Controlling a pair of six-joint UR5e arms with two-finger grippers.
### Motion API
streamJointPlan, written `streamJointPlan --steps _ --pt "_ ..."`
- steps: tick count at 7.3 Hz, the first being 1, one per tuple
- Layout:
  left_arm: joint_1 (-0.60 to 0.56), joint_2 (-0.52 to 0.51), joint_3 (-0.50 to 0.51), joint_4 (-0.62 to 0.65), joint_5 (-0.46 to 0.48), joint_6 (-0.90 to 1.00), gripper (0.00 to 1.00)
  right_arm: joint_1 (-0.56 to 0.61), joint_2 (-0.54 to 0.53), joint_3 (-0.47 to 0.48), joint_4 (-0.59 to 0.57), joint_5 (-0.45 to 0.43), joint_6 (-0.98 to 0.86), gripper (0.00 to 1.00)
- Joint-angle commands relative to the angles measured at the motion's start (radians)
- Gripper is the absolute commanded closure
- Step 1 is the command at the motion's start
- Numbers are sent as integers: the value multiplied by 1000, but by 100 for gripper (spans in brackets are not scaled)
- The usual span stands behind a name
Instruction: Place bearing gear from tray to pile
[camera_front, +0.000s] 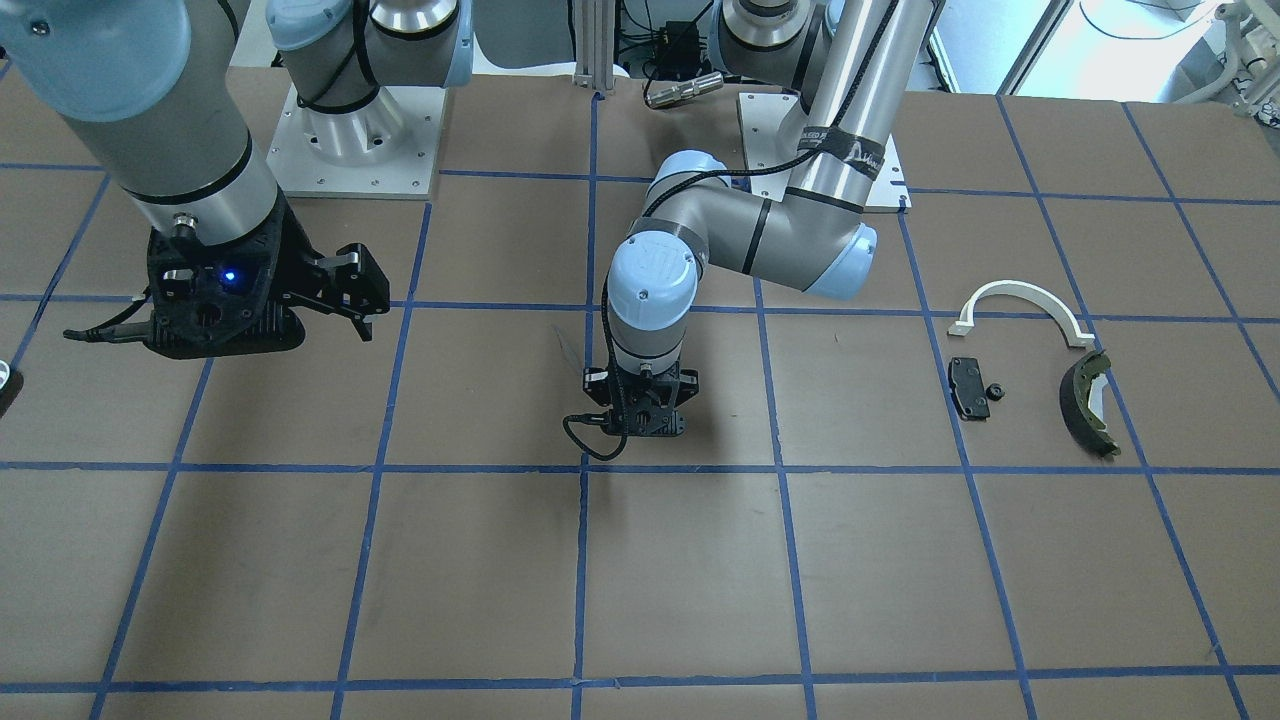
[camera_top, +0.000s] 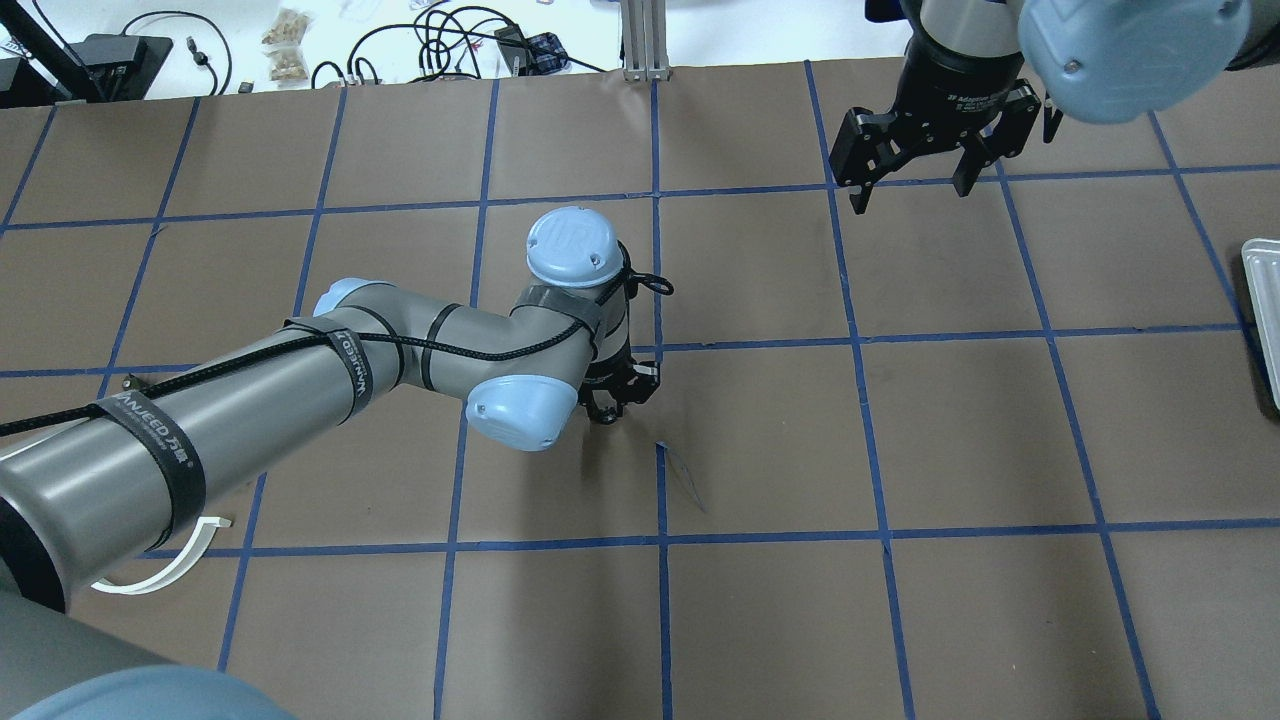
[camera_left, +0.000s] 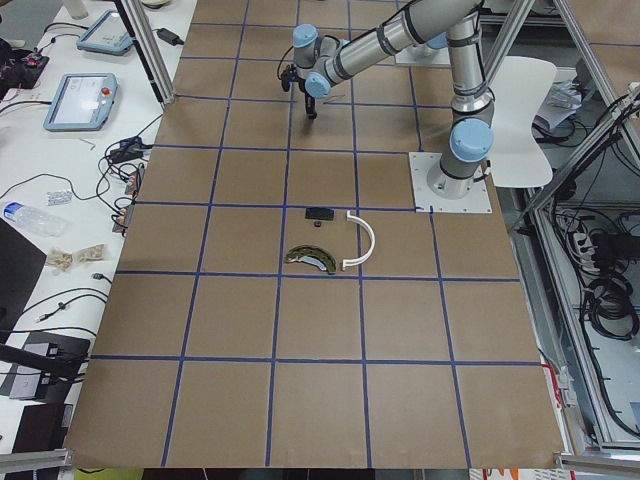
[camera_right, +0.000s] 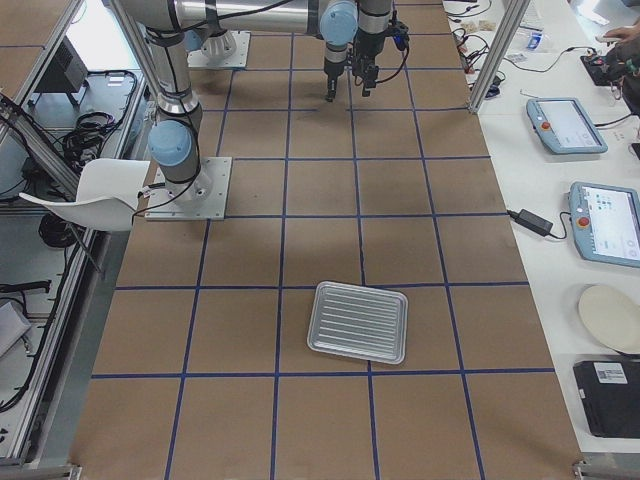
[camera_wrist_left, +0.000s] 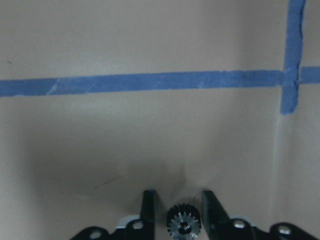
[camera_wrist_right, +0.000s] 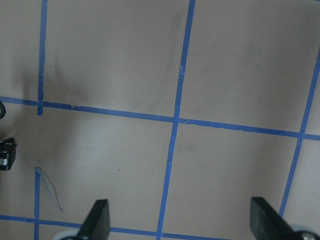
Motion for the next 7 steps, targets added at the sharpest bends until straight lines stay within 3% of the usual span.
streamJointPlan --steps 1,4,5,7 --pt "0 -2 5 0 0 -2 100 -6 -46 10 4 8 -3 0" --pt "14 18 42 -9 -11 3 100 -7 -74 5 -4 7 3 0" --pt "28 44 112 -85 -20 9 100 -7 -86 17 -1 7 8 0" --pt "100 116 287 -385 -31 137 100 -9 -92 11 5 5 14 0"
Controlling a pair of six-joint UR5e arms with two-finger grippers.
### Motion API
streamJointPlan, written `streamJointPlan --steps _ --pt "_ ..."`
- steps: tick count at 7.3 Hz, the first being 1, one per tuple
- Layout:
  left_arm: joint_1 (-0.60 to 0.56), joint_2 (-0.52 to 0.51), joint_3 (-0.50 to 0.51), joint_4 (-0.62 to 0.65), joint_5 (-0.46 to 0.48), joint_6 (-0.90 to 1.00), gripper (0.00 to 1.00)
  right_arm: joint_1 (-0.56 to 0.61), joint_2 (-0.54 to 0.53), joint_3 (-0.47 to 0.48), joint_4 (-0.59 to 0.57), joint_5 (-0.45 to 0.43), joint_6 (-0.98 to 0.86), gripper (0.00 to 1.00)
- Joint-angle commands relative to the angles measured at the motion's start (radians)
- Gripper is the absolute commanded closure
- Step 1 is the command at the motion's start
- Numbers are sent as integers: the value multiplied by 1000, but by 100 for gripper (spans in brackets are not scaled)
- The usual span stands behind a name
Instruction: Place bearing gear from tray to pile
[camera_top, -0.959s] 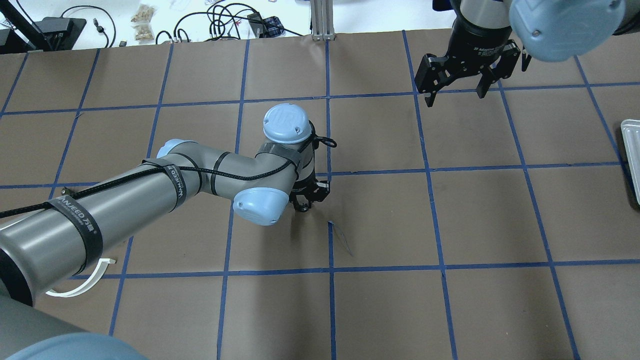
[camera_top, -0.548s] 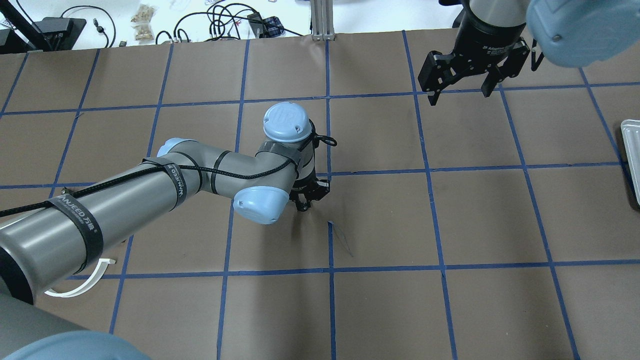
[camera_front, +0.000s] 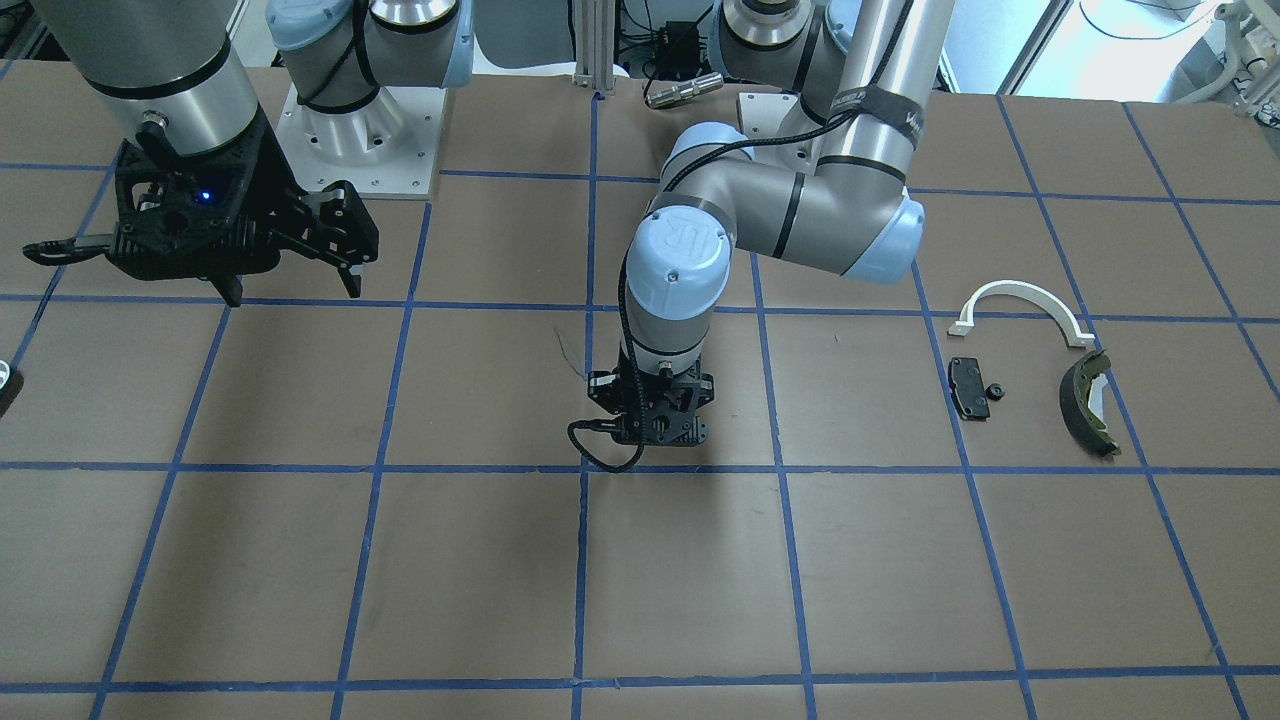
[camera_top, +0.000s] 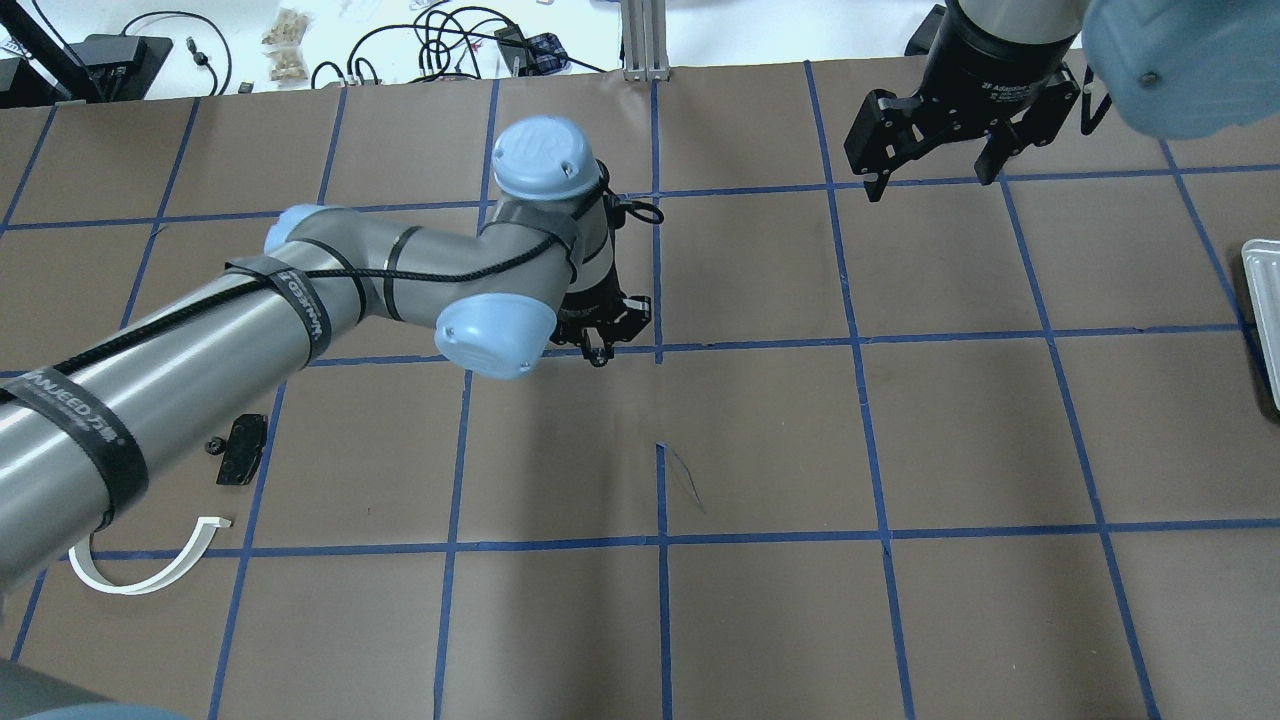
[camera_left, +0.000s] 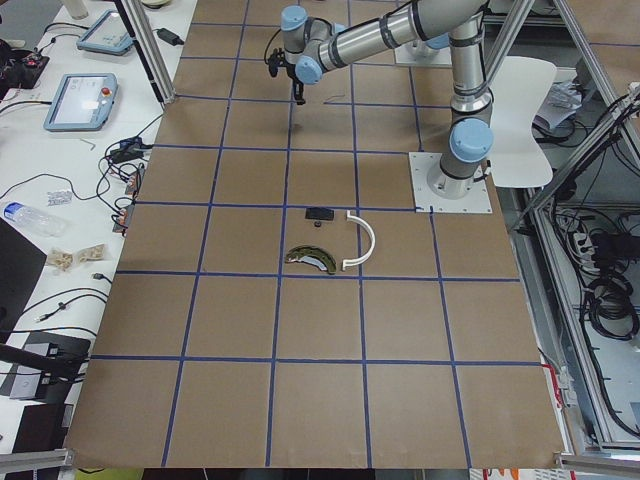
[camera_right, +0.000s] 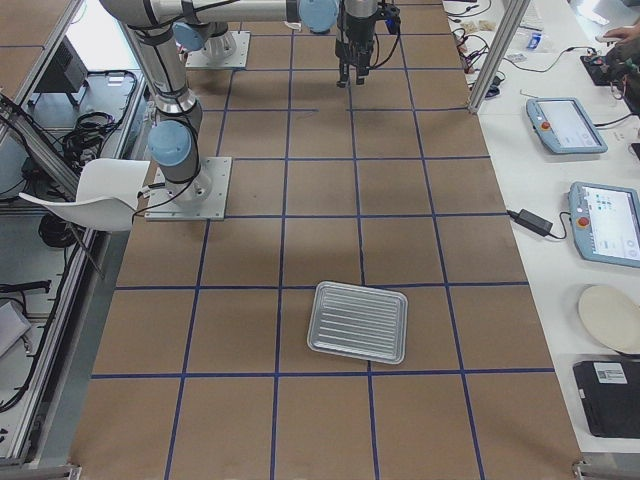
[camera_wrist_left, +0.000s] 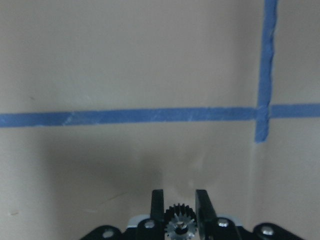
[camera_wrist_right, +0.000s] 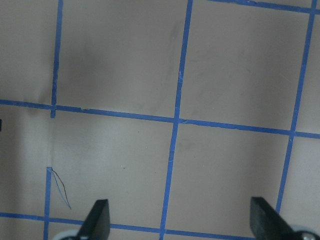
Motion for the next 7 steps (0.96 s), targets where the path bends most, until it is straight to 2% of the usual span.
streamJointPlan --steps 1,2,3,4,5,6,7 --pt "100 82 151 -279 0 150 100 -1 -18 -2 5 -1 2 0" --pt "180 139 156 -377 16 322 100 -3 -21 9 14 0 -10 0" --pt "275 191 152 -447 31 456 100 -3 -22 13 -44 44 2 0" --pt "373 226 152 -488 45 550 100 -6 -30 15 -43 74 2 0" --pt "469 245 150 -515 48 662 100 -6 -33 15 -54 56 3 0" --pt "560 244 149 -515 62 792 100 -6 -57 16 -5 42 5 0" --pt "685 218 141 -491 127 907 100 -4 -65 16 44 43 31 0"
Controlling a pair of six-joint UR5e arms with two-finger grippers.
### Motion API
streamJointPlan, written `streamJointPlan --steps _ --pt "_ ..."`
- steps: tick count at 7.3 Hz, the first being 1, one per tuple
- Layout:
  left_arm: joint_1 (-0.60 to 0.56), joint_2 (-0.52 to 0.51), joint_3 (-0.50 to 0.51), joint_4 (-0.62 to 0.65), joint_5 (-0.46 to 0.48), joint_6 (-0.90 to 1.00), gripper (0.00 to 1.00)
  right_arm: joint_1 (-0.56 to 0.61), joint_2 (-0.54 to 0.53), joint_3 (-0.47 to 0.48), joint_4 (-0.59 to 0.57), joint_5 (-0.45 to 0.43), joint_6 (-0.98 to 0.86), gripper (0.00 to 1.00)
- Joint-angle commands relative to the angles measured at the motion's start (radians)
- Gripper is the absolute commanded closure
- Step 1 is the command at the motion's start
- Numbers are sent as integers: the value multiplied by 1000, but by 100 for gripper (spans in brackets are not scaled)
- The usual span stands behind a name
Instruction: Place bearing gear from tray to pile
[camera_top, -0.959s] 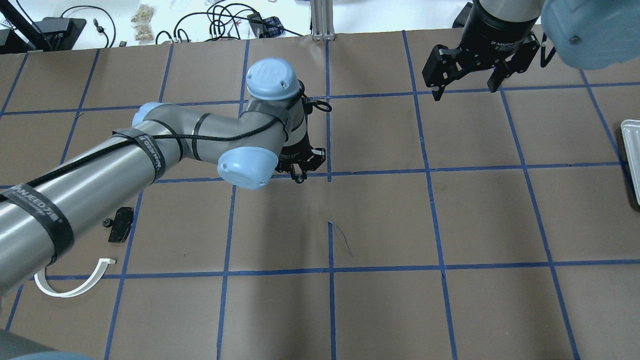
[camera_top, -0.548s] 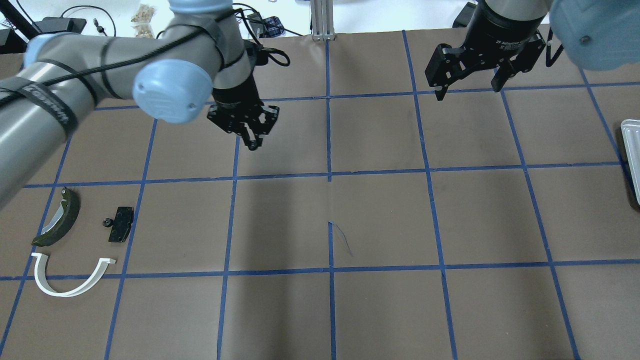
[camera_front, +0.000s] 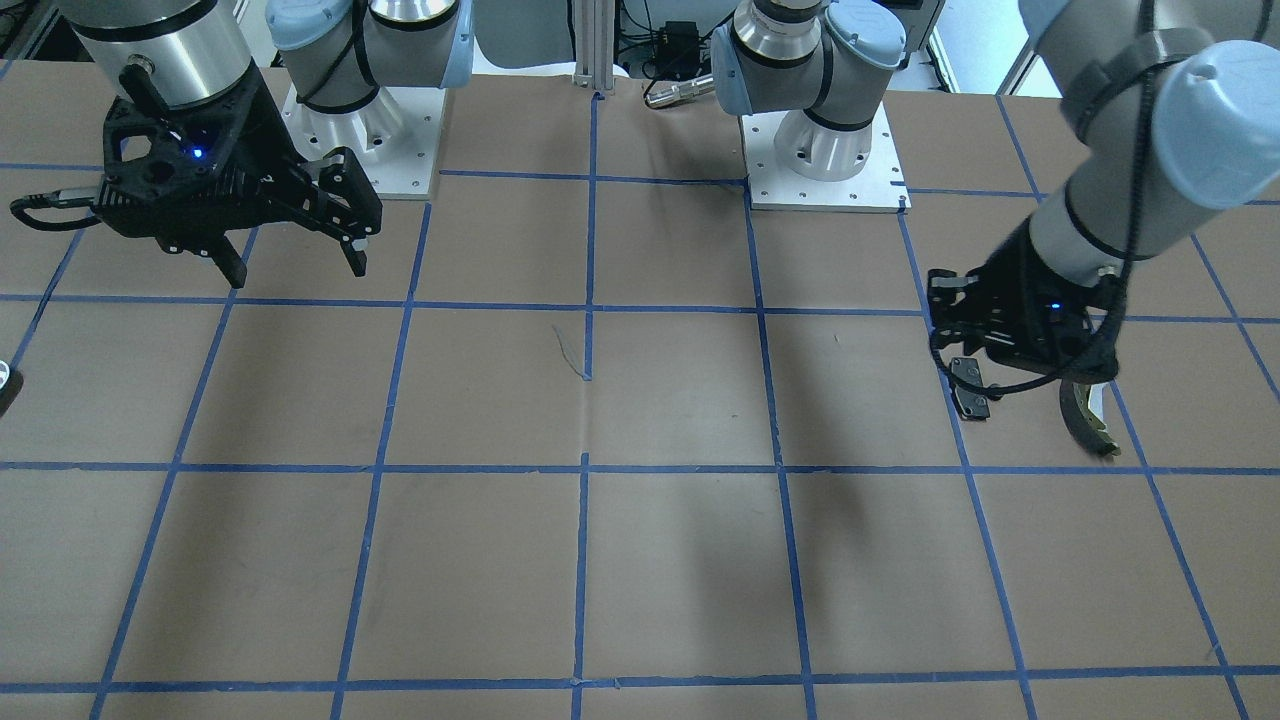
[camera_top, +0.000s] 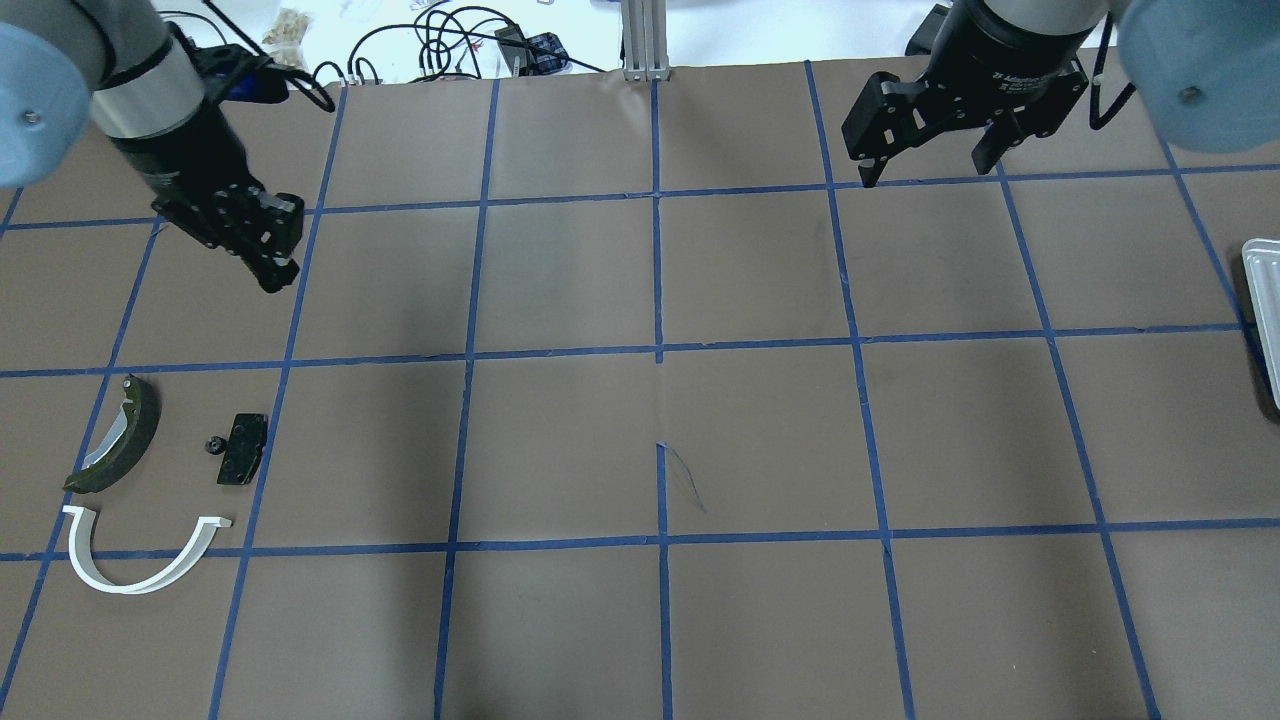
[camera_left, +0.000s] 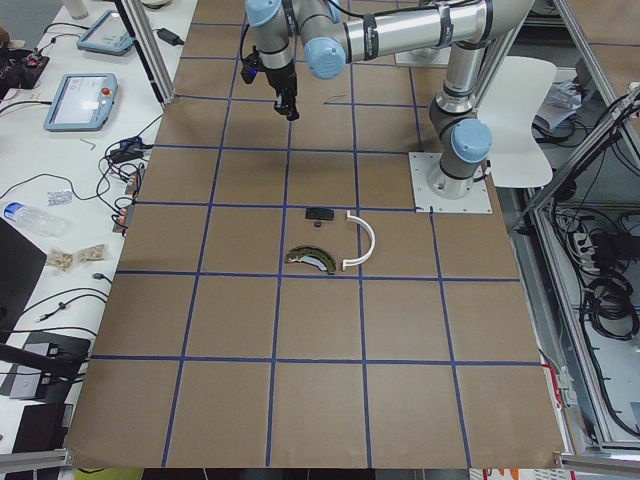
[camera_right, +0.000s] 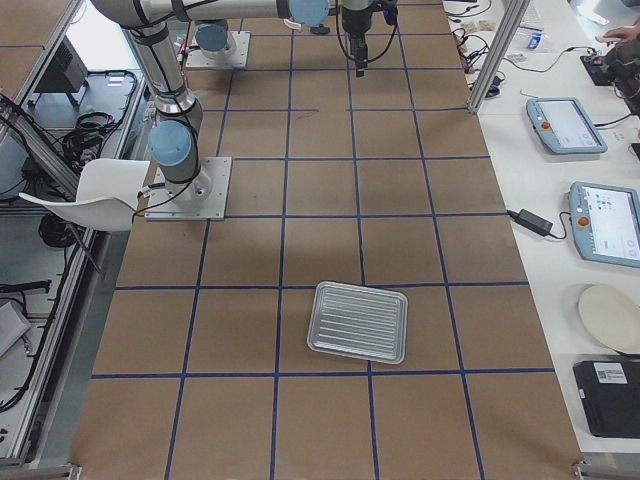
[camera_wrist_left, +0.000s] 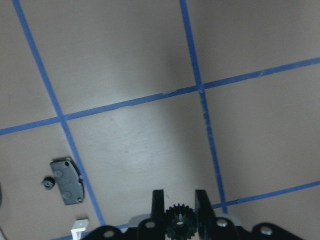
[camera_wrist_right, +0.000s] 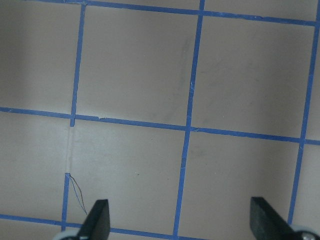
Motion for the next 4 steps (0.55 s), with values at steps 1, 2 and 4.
streamJointPlan --steps 1,2,4 --pt "231 -36 -29 76 61 253 100 -2 -16 7 58 -7 21 0" --pt "253 -48 -80 147 67 268 100 -2 -21 18 56 -7 21 0" --pt "364 -62 -239 369 68 353 100 -2 -21 25 43 -5 18 0"
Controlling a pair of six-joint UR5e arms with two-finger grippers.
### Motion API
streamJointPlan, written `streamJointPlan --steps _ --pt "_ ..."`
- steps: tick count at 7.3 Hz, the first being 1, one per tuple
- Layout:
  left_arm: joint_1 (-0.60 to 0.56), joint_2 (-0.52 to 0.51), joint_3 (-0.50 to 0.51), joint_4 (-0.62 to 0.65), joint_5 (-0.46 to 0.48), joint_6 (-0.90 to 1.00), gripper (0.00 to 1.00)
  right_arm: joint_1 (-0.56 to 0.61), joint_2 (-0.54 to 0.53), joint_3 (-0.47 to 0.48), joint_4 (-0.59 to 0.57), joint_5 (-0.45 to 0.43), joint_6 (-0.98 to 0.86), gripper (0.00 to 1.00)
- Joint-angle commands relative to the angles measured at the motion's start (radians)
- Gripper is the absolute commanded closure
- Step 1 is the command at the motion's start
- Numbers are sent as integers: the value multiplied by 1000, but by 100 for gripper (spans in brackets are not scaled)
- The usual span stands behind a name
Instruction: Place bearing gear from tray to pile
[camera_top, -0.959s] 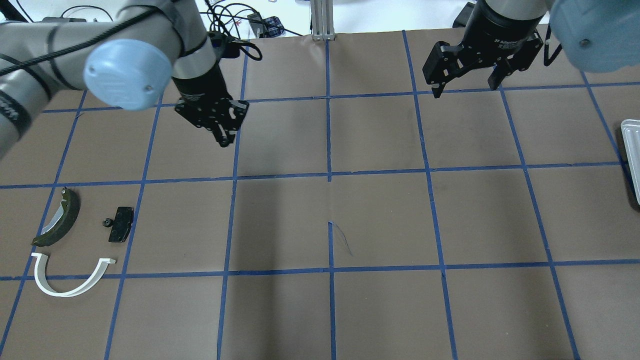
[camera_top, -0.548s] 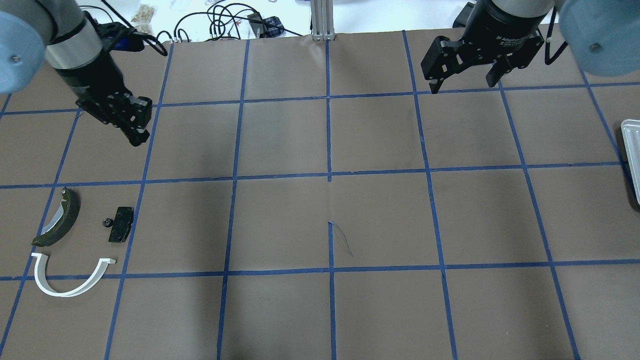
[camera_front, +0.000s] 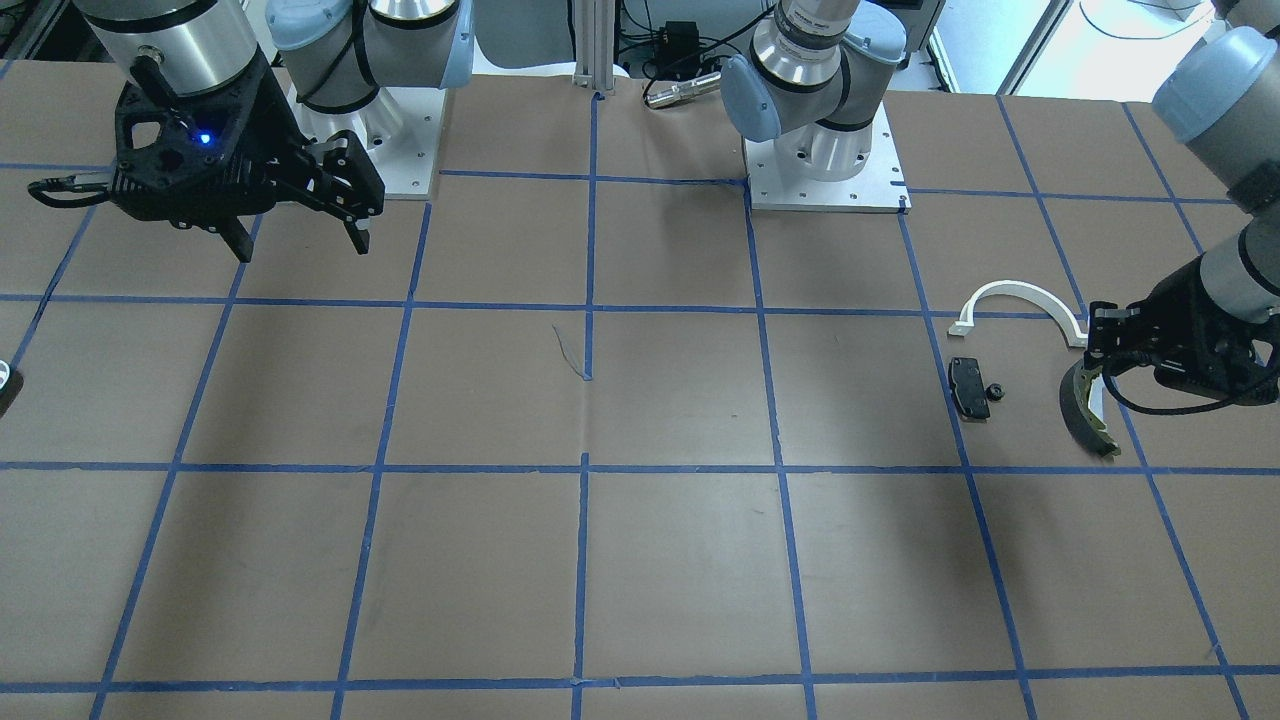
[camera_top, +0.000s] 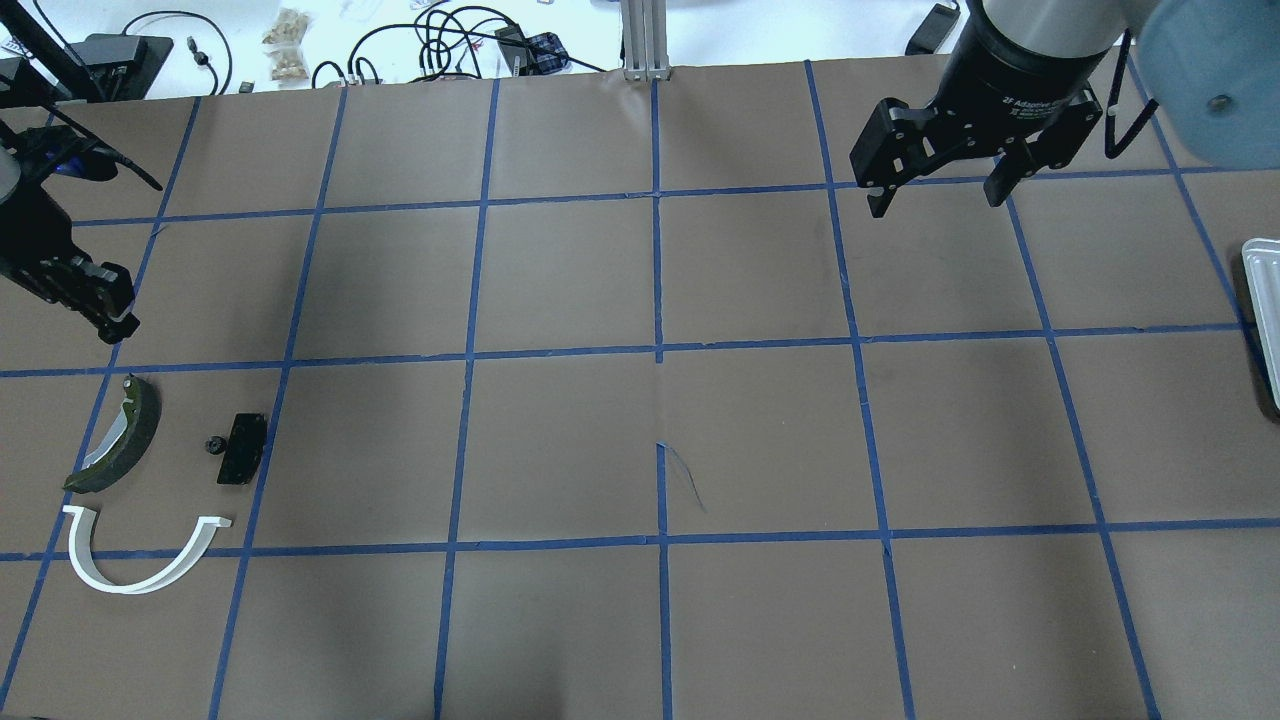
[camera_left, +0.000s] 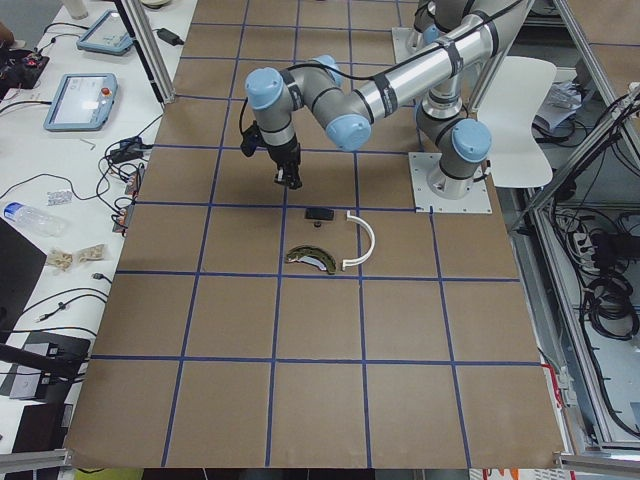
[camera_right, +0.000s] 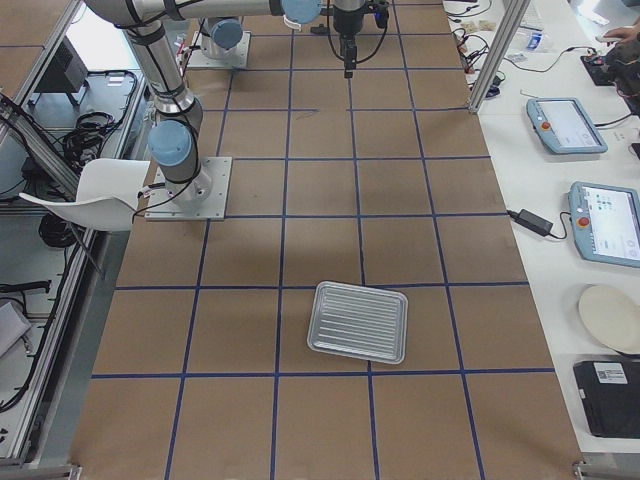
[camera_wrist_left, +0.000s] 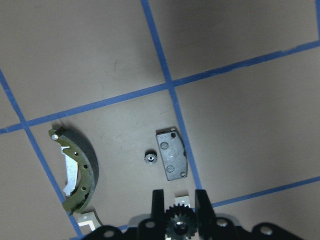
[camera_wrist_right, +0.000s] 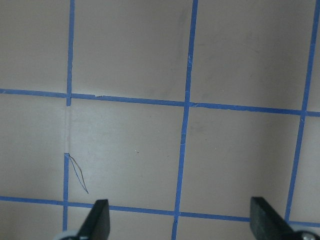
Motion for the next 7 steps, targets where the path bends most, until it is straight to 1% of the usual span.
streamJointPlan --steps 1,3,4,5,6,7 --pt "130 -21 -147 186 -7 79 100 1 -1 4 -4 2 -3 0" --pt "132 -30 -208 236 -6 68 100 3 -1 13 -5 5 0 0" --pt "132 -29 -209 239 -7 68 100 3 -2 24 -7 11 0 0" --pt "131 -29 -210 238 -7 68 65 4 -2 24 -7 11 0 0" --pt "131 -27 -209 236 -9 64 1 4 -1 25 -7 13 0 0" --pt "131 -26 -210 233 -9 60 0 4 -1 27 -7 20 3 0"
